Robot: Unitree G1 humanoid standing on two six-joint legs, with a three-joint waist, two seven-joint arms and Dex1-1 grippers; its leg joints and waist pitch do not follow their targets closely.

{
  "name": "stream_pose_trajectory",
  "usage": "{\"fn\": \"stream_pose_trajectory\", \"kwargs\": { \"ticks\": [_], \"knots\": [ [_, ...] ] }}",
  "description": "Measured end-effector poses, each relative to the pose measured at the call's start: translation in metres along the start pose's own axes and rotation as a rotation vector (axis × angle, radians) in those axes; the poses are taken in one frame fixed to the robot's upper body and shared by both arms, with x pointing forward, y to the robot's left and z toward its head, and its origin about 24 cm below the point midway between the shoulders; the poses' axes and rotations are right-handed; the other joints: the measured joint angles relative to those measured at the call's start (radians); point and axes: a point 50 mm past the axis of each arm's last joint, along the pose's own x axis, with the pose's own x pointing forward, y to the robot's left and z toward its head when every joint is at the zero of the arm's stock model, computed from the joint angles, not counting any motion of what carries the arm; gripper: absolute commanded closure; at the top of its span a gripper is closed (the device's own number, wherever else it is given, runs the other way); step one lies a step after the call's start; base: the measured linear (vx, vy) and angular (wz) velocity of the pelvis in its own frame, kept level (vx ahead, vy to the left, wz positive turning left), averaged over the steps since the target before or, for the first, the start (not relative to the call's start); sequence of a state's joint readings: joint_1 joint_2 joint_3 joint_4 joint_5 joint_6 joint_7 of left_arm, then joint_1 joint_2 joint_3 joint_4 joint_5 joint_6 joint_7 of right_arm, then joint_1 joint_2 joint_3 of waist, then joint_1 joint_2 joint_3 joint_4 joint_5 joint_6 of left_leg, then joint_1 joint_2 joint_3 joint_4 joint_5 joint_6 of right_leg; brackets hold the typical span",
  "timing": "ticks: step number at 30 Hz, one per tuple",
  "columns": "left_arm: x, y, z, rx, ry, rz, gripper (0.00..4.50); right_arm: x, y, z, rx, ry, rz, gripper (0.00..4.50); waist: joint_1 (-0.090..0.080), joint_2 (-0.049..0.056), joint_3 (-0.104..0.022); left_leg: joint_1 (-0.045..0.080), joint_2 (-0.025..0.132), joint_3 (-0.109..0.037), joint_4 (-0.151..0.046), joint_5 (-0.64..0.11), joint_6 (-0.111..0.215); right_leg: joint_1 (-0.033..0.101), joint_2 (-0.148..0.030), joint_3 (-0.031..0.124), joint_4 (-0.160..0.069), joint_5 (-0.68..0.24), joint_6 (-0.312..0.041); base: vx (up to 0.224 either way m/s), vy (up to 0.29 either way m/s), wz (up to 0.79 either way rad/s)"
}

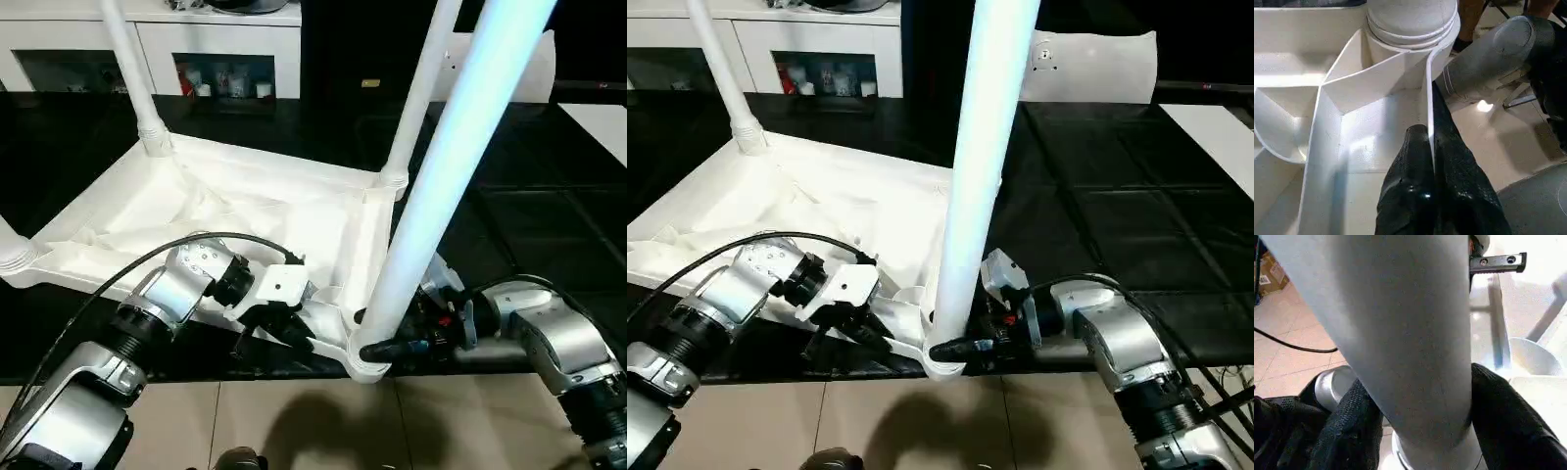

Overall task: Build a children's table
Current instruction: Rotate leg to tighten

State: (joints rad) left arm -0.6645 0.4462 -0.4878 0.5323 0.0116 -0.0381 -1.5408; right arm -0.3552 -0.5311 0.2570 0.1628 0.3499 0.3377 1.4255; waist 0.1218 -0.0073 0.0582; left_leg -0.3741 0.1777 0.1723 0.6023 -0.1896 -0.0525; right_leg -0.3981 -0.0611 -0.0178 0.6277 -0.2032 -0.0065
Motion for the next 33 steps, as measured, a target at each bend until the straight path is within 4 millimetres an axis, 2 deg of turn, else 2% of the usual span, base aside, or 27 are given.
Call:
{"fn": "stream_pose_trajectory", "kwargs": {
  "ticks": [4,8,10,13,14,16,23,25,28,30,33],
  "knots": [
    [0.001,0.001,0.001,-0.014,-0.016,0.010,4.50,0.001,0.001,0.001,0.015,-0.021,-0.024,2.37,0.000,0.000,0.000,0.001,0.000,0.000,0.000,0.000,-0.001,0.000,0.000,0.000,0.001,0.000,0.000,0.000,0.000,0.00],
    [-0.003,0.007,-0.003,-0.085,-0.015,0.103,4.50,0.005,-0.003,-0.001,0.045,-0.086,-0.164,2.38,-0.008,0.000,0.000,0.003,0.000,0.000,0.000,0.004,-0.002,0.000,0.000,0.000,0.003,0.001,-0.001,0.000,0.000,0.00],
    [-0.007,0.014,-0.005,-0.149,-0.013,0.203,4.50,0.010,-0.011,-0.001,0.069,-0.130,-0.307,2.40,-0.021,0.000,0.000,0.003,0.000,0.000,-0.001,0.007,-0.003,-0.001,0.000,0.000,0.004,0.001,0.000,0.000,0.000,0.00],
    [-0.003,0.022,-0.006,-0.220,-0.031,0.312,4.50,0.013,-0.022,-0.001,0.106,-0.173,-0.498,2.42,-0.058,0.001,0.000,0.004,0.000,0.001,-0.001,0.007,-0.004,-0.001,0.000,0.002,0.002,0.001,0.001,0.000,0.000,0.00],
    [-0.001,0.026,-0.007,-0.264,-0.042,0.379,4.50,0.017,-0.030,0.000,0.142,-0.201,-0.604,2.43,-0.075,0.001,0.000,0.004,0.000,0.001,-0.001,0.007,-0.004,-0.001,0.000,0.002,0.002,0.003,-0.001,0.000,0.000,0.00],
    [0.002,0.035,-0.003,-0.304,-0.044,0.450,4.50,0.021,-0.041,0.004,0.171,-0.227,-0.726,2.45,-0.089,0.002,0.000,0.003,0.000,0.001,-0.001,0.007,-0.004,-0.003,0.001,0.002,0.002,0.005,-0.001,0.000,0.000,0.00],
    [0.020,0.052,0.009,-0.441,-0.096,0.668,4.50,0.033,-0.064,0.018,0.237,-0.251,-1.057,2.45,-0.090,0.003,-0.001,0.003,0.001,0.001,-0.007,0.007,-0.004,-0.004,0.002,0.001,-0.001,0.005,0.000,0.000,0.000,0.00],
    [0.023,0.053,0.011,-0.449,-0.100,0.685,4.50,0.035,-0.066,0.019,0.240,-0.259,-1.092,1.76,-0.089,0.003,-0.001,0.002,0.001,0.001,-0.008,0.007,-0.004,-0.004,0.002,0.001,-0.003,0.005,-0.001,0.000,0.000,0.00],
    [0.026,0.054,0.013,-0.454,-0.104,0.699,4.50,0.037,-0.067,0.019,0.241,-0.276,-1.119,1.70,-0.088,0.003,-0.001,0.002,0.000,0.001,-0.008,0.007,-0.003,-0.003,0.002,0.001,-0.005,0.006,-0.001,0.000,0.000,0.00],
    [0.026,0.054,0.013,-0.453,-0.103,0.700,4.50,0.037,-0.067,0.019,0.241,-0.278,-1.119,1.31,-0.088,0.003,-0.001,0.001,0.000,0.001,-0.008,0.007,-0.003,-0.003,0.002,0.001,-0.006,0.007,-0.001,0.000,0.000,0.00],
    [0.024,0.053,0.013,-0.395,-0.098,0.677,4.50,0.034,-0.063,0.017,0.196,-0.284,-1.074,1.20,-0.087,0.004,0.000,0.000,0.000,0.001,-0.008,0.007,-0.003,-0.004,0.002,0.001,-0.007,0.007,0.000,0.000,0.000,0.00]
  ]
}}
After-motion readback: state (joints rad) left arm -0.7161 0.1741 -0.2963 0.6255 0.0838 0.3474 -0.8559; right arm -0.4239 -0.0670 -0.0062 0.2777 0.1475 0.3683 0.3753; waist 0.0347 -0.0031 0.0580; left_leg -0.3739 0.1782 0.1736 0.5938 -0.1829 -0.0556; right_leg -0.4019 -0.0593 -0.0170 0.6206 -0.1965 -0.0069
